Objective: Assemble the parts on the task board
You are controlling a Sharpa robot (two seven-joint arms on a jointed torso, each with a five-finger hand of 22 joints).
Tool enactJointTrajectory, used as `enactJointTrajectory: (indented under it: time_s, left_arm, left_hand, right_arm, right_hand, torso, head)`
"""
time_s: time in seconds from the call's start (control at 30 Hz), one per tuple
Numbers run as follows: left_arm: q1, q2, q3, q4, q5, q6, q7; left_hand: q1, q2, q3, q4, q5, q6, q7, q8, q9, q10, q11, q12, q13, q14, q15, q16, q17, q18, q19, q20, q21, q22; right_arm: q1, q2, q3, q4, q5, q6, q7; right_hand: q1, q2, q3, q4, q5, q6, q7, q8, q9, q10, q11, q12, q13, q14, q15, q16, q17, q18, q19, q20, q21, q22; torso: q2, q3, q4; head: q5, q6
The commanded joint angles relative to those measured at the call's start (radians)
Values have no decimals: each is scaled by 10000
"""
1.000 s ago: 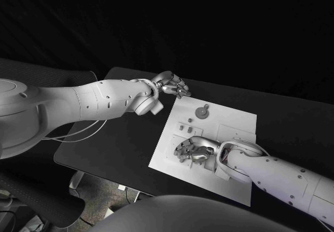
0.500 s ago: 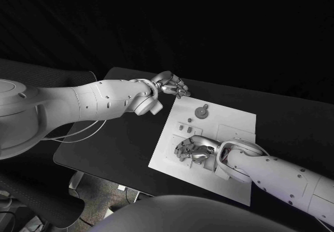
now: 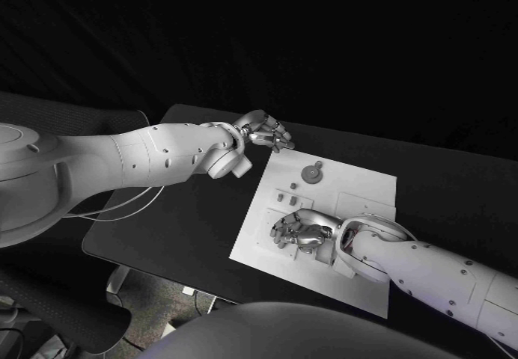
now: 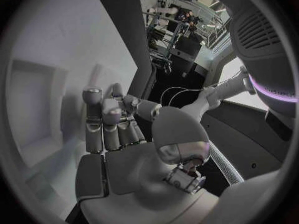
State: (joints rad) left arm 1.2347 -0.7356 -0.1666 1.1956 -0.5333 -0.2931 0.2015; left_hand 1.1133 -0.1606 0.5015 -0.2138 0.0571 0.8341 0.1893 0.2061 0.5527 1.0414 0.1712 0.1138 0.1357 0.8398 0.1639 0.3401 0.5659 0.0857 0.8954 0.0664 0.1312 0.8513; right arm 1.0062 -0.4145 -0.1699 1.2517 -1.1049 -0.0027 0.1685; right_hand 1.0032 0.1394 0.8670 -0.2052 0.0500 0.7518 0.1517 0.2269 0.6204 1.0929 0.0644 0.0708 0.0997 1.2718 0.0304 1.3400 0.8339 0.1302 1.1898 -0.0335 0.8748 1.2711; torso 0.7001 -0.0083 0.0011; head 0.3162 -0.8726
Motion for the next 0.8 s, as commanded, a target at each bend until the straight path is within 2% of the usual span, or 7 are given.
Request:
enactJointTrajectory:
  time_s: [0.03,0.37,0.57,0.8]
  left_arm:
    - [13,11,7,15,-11,38,56]
    - [13,14,7,7,-11,46,52]
    - [13,9,7,8,-11,49,38]
    - [13,9,7,11,-11,57,30]
  left_hand:
    - [15,53,22,29,-22,-18,62,48,-17,59,-4,-56,-12,19,23,-57,17,130,-30,-4,-67,18]
    - [11,52,19,32,-22,-20,62,49,-21,59,-3,-62,-14,21,23,-58,21,130,-29,-4,-68,22]
    - [10,51,18,33,-22,-20,62,50,-23,60,-3,-65,-14,21,22,-60,23,130,-28,-5,-69,25]
    - [10,50,18,33,-22,-21,62,51,-24,61,-2,-68,-15,21,22,-61,24,130,-29,-5,-70,26]
  right_arm:
    - [-26,-4,-18,-11,-135,-142,-125]
    - [-26,-1,-17,33,-719,-270,-74]
    - [-26,-15,-17,76,-1001,62,-139]
    - [-25,-25,-18,91,-1137,281,-157]
  right_hand:
    - [18,19,71,-16,27,-84,14,-5,198,-2498,822,-64,-24,-30,30,65,-12,1316,-17,44,-48,16]
    - [13,14,88,-16,27,-96,26,-9,198,-2509,832,-53,-48,-40,41,66,-23,1316,-30,48,-58,24]
    - [10,-24,95,-54,27,-75,65,4,199,-2466,863,-22,-68,-41,70,77,-36,1316,-34,45,-58,43]
    - [-14,-176,-18,-247,27,3,166,29,167,-2332,942,28,-108,-49,146,108,-72,1316,-53,41,-82,71]
  torso:
    - [0,-2,4]
    - [1,-3,4]
    - [-1,-4,5]
    - [0,-4,1]
  head:
    - [-8,0]
    - [-16,0]
    - [-23,0]
    - [-19,0]
